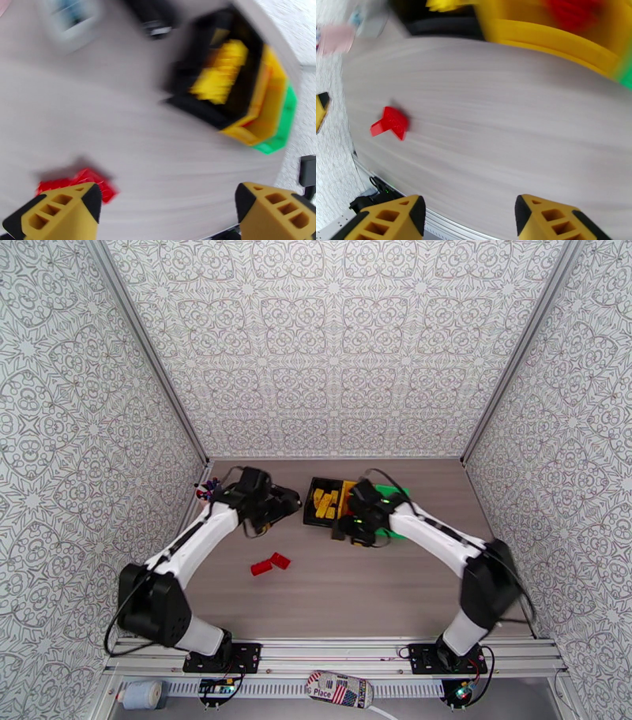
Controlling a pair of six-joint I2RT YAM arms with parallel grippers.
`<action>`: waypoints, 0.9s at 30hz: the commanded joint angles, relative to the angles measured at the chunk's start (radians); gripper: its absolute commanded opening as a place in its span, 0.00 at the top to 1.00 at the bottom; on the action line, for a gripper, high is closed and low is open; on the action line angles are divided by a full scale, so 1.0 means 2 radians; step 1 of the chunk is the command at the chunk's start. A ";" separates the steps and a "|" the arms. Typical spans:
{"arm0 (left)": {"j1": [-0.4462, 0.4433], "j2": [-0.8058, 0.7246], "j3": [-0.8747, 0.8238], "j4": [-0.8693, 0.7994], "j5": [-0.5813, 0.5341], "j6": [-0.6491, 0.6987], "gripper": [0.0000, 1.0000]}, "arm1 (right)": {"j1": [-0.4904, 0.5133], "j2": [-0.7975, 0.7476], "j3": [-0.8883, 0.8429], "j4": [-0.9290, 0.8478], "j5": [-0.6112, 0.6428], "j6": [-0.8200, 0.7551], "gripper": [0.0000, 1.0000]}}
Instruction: Sort the legos into containers by color
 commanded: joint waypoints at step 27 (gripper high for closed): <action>0.265 -0.178 -0.244 -0.058 0.095 0.014 0.01 | 0.184 0.373 0.428 -0.158 0.174 -0.170 0.37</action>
